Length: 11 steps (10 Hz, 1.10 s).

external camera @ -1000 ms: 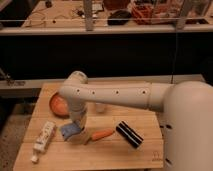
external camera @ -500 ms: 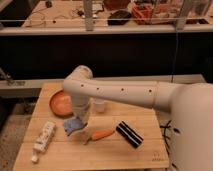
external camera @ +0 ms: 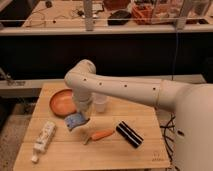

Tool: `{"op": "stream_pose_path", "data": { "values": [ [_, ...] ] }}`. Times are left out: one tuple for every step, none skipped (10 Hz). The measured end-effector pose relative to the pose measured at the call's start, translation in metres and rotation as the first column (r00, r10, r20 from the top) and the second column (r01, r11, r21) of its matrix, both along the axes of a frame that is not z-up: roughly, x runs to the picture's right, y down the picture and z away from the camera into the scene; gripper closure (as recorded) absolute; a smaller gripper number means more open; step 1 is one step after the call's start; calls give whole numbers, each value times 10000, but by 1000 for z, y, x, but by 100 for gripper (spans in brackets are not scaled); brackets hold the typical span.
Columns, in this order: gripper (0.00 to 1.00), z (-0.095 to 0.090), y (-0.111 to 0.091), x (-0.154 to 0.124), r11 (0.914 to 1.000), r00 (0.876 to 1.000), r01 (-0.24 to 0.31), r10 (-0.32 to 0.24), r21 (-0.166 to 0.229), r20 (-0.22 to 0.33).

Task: Place the white sponge in the ceramic cup

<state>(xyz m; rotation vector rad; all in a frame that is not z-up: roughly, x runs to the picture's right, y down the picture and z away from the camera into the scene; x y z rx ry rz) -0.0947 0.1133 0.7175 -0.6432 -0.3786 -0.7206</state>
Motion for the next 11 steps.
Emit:
{"op": "stream_pose_path", "data": {
  "values": [
    [98,0,-6,6,10000,9999,-84,84,3,-58],
    [98,0,-13,15,9998,9997,-194,195,14,-127],
    [98,0,-18,24,9996,9994,-288,287,-1,-211],
    [98,0,-21,29,9994,9991,-346,347,20,-254],
    [98,1,-25,35,9990,9985,-437,438,36,-325],
    [98,2,-31,42,9987,9980,-514,516,68,-359],
    [98,5,-41,56,9982,9971,-590,594,102,-468],
    [98,7,-47,65,9978,9963,-658,664,124,-544],
    [98,8,-52,69,9975,9959,-691,698,137,-570],
    [98,9,-57,68,9971,9956,-732,743,195,-577],
    [98,9,-59,66,9975,9957,-685,696,191,-604]
  ]
}}
